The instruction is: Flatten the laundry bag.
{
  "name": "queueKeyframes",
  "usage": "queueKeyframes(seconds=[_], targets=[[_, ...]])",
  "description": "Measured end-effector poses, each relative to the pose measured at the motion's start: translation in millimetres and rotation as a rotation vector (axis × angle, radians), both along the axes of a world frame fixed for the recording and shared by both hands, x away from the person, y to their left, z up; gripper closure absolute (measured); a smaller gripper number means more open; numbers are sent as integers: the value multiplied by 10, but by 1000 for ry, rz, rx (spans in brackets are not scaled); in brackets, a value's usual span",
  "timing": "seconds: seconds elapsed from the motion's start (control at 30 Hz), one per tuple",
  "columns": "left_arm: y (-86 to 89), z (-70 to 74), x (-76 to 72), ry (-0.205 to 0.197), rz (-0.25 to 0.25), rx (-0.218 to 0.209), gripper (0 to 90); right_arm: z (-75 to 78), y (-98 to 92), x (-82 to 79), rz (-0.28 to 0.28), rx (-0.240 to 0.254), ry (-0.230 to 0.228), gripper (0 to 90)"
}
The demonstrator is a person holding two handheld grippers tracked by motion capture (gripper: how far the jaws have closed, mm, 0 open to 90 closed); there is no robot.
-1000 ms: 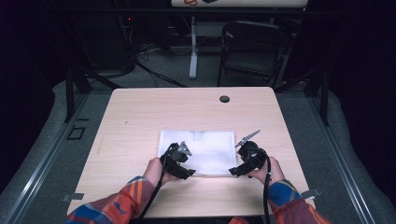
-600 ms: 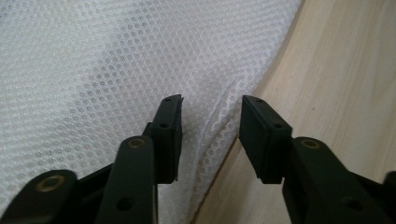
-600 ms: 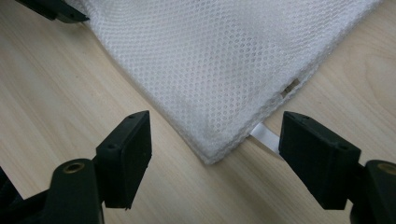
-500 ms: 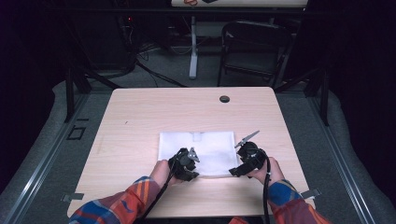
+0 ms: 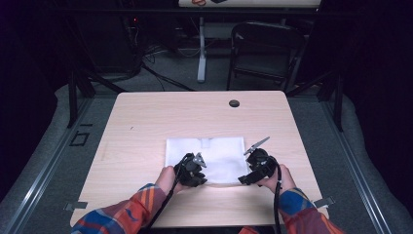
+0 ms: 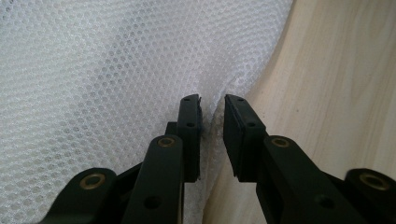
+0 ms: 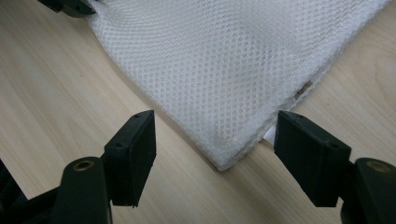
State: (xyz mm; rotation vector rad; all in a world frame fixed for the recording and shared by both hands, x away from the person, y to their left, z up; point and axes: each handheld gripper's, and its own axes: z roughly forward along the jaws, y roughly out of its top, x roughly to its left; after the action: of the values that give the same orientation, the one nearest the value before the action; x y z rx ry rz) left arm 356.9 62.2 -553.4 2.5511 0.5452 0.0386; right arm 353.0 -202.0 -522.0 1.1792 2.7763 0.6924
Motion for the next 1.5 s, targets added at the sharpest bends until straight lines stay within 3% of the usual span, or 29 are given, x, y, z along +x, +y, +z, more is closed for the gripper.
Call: queueKeyframes(seconds=[0.2, 0.4, 0.6, 0.73, 1.0, 1.2, 1.23, 1.33, 1.5], targets=[[3, -1, 17, 6, -6, 7, 769, -3, 6, -4, 2, 5, -8, 309], [5, 1, 17, -3, -7, 10, 861, -3, 9, -3, 11, 4, -8, 338], [-25, -15, 10, 2, -37, 43, 807, -8, 27, -6, 24, 3, -1, 387], [-42, -9, -7, -14, -44, 61, 863, -11, 47, -18, 27, 6, -6, 445], [-7, 43, -1, -23, -24, 15, 889, 28, 103, -74, 51, 26, -34, 628], [14, 104, -11, -59, 4, -21, 889, 65, 223, -171, 101, 29, -68, 785], [18, 113, -15, -69, 8, -23, 889, 63, 278, -203, 139, 20, -79, 835], [30, 138, -15, -84, 9, -26, 889, 34, 340, -230, 165, 16, -88, 877], [44, 156, -10, -90, 17, -41, 889, -68, 501, -249, 215, -38, -110, 900]])
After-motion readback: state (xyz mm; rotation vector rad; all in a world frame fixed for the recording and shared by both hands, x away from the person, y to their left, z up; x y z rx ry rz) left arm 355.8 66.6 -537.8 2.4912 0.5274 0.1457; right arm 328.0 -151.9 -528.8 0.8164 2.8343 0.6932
